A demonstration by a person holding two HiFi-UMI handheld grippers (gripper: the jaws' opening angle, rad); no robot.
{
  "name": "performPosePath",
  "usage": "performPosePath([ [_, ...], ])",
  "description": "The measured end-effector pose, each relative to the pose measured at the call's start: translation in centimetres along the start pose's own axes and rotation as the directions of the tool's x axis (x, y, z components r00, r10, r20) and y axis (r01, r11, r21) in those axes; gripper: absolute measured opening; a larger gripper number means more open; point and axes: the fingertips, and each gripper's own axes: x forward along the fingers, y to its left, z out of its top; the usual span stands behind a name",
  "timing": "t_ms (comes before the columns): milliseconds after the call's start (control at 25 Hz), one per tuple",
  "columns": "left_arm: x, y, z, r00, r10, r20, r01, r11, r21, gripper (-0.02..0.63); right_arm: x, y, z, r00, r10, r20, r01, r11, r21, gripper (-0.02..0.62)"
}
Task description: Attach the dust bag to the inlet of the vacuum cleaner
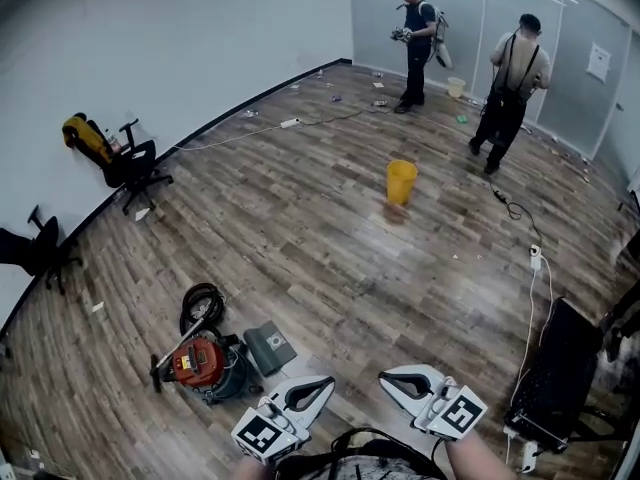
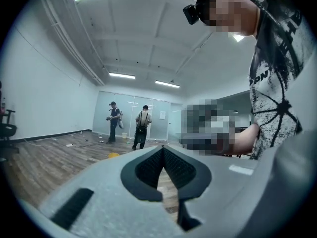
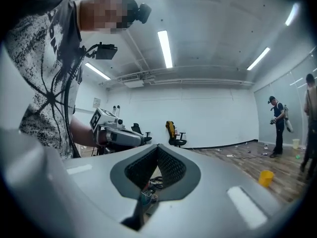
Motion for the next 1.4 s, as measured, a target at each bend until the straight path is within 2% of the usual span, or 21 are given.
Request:
performPosePath([
  [280,2.6,1.8,1.1,0.997,0.076,0.026,-0.076,0.997,-0.002,0.003,0.9,-3.5,0.6,0.997,0.067,0.041,-0.066,0.998,-0.018,0.005],
  [440,3.3,2.8,-0.7,0.995,0.092,-0.036,-0.093,0.995,-0.033,0.003,1.2,-4.5,-0.7,0.997,0.075,0.037,-0.075,0.997,0.012,0.005],
  [560,4.2,4.6,-1.0,0.995,0.090,-0.032,-0.091,0.995,-0.032,0.003,2.3,-5.7,-1.5,0.996,0.073,0.044,-0.074,0.997,0.019,0.005],
  [760,5.1,10.1,0.3,0.996,0.086,-0.022,-0.086,0.996,-0.019,0.003,6.5,-8.8,-2.1,0.997,0.073,0.013,-0.073,0.997,0.035,0.005],
  [880,5.1,13.4,1.3,0.996,0.083,-0.017,-0.083,0.996,-0.020,0.003,9.7,-10.3,-1.3,0.996,0.086,-0.028,-0.083,0.992,0.095,0.005],
  [1000,4.9,16.3,2.6,0.998,0.064,0.000,-0.064,0.998,0.008,0.003,13.0,-12.1,1.1,0.997,0.082,0.010,-0.082,0.995,0.061,0.005],
  [1160,4.6,20.7,3.5,0.998,0.064,0.023,-0.065,0.998,0.016,0.003,16.7,-14.3,0.8,0.996,0.078,-0.032,-0.076,0.996,0.042,0.005],
  [1400,3.1,25.9,2.4,0.997,0.075,0.006,-0.076,0.997,0.016,0.003,22.3,-15.6,1.5,0.994,0.105,0.020,-0.106,0.994,0.021,0.005],
])
